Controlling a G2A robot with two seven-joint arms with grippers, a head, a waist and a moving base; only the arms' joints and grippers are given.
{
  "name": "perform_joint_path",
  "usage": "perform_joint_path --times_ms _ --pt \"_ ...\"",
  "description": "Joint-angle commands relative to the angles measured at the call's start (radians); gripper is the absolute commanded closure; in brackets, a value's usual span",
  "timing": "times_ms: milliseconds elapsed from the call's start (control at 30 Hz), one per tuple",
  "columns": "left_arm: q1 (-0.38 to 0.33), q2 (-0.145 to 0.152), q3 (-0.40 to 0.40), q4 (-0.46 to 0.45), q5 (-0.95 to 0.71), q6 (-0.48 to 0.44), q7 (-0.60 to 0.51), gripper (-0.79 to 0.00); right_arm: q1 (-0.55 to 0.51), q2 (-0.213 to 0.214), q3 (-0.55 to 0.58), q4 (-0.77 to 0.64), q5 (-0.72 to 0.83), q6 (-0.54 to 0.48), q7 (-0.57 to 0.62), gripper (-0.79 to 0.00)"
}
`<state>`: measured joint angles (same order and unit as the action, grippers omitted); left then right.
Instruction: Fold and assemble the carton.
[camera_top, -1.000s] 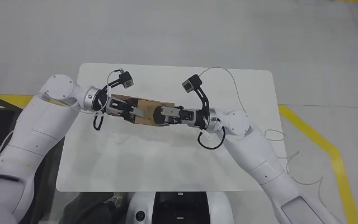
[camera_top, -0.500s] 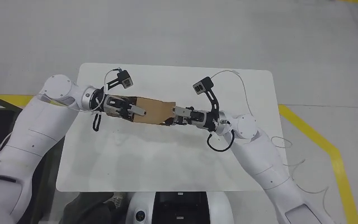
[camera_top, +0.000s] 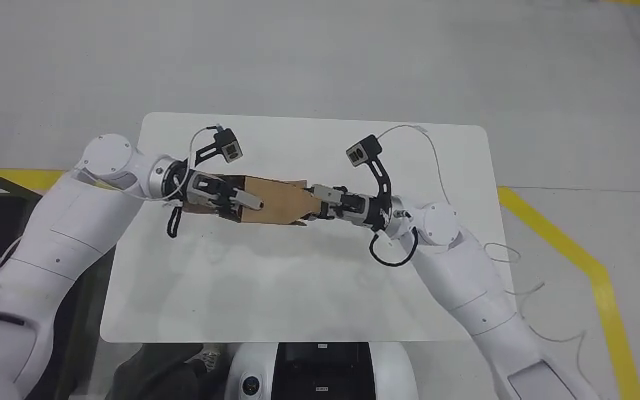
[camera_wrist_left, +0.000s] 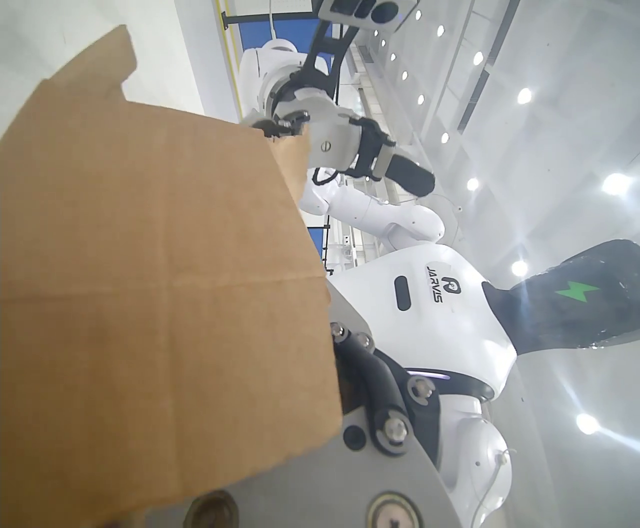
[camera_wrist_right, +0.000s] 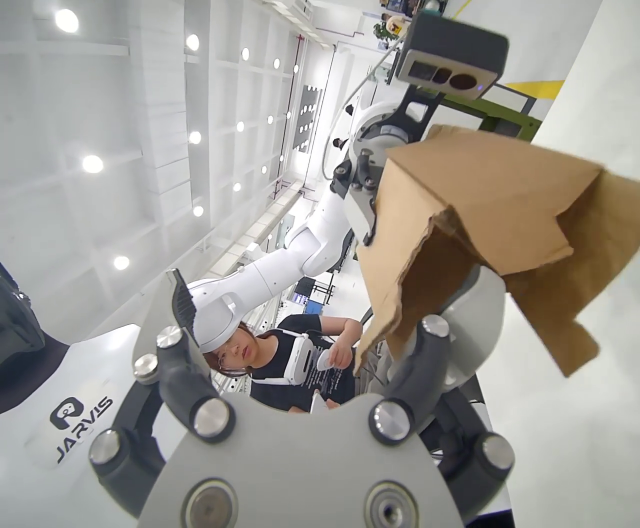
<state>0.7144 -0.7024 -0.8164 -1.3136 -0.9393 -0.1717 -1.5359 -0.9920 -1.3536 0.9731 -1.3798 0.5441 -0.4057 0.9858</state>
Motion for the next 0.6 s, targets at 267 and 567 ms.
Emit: perform_joint_path --times_ms 267,567 --pt "-0.008 0.026 0.045 -0.050 -0.026 0.002 0.000 0.000 -0.018 0.012 0.051 -0.013 0.016 -0.005 0.019 -0.785" --pt "-0.031 0.055 0.112 -0.093 -0.020 -0.004 0.000 0.000 0.008 0.010 0.040 -0.001 0.019 -0.019 0.069 -0.785"
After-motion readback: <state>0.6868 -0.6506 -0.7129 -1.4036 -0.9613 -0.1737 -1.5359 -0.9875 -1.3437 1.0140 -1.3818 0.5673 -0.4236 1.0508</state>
